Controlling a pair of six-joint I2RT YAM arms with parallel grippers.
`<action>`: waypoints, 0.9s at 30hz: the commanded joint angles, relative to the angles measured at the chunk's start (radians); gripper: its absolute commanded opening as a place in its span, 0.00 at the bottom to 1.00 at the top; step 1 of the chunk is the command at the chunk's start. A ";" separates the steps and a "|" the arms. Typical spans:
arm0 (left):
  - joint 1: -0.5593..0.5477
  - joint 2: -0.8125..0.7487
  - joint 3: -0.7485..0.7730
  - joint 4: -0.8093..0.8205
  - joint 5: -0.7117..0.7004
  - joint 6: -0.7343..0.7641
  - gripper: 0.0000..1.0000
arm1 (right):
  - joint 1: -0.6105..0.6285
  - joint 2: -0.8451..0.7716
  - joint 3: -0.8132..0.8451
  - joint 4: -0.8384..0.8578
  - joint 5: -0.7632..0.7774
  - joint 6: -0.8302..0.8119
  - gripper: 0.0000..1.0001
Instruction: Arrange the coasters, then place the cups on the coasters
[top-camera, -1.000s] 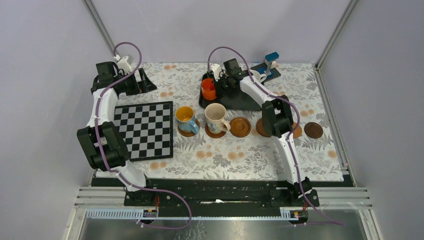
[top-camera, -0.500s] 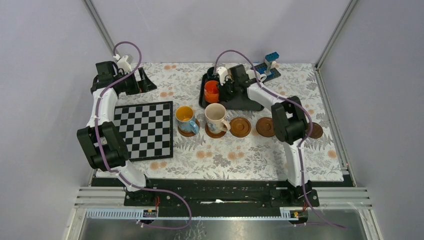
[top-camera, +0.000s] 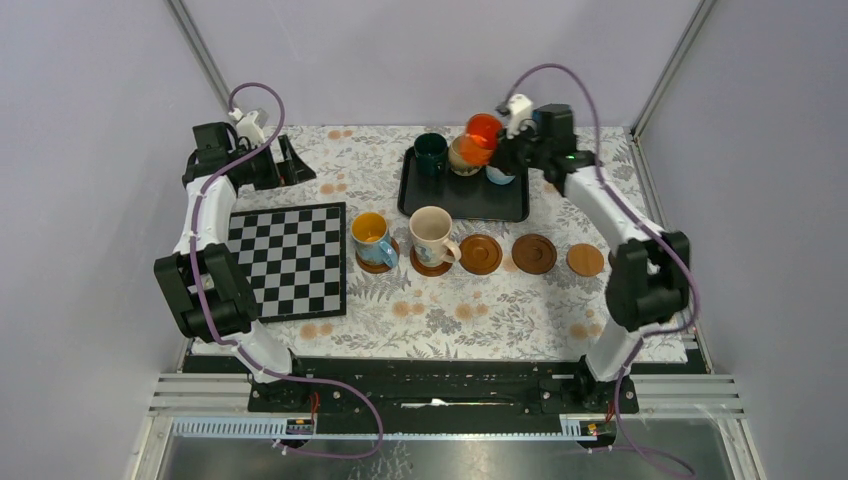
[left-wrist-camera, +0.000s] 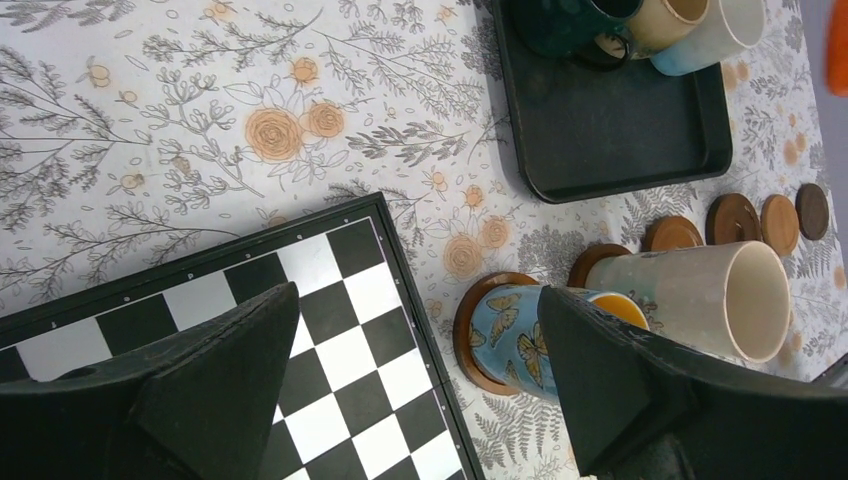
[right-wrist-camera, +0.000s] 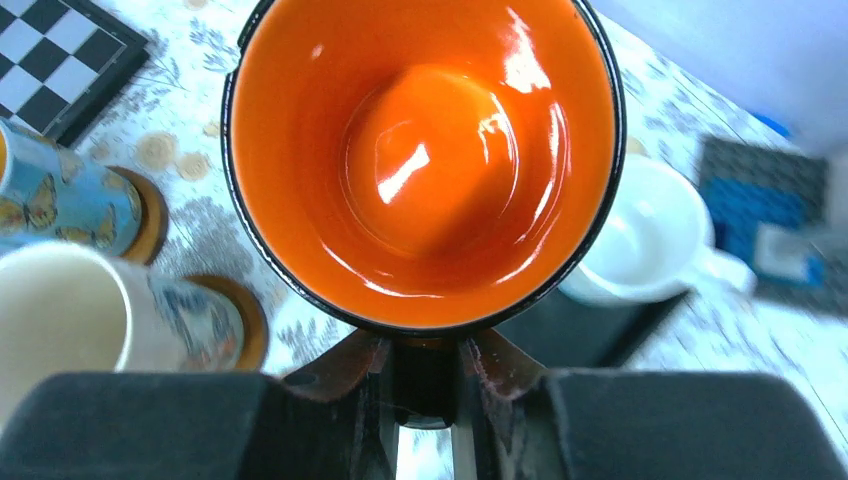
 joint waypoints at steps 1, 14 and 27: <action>-0.033 -0.059 0.029 -0.007 0.031 0.049 0.99 | -0.147 -0.233 -0.100 -0.049 -0.100 -0.017 0.00; -0.145 -0.045 0.020 0.005 -0.007 0.034 0.99 | -0.683 -0.521 -0.393 -0.358 -0.244 -0.334 0.00; -0.176 -0.025 -0.006 0.026 -0.007 -0.038 0.99 | -0.991 -0.503 -0.550 -0.360 -0.306 -0.598 0.00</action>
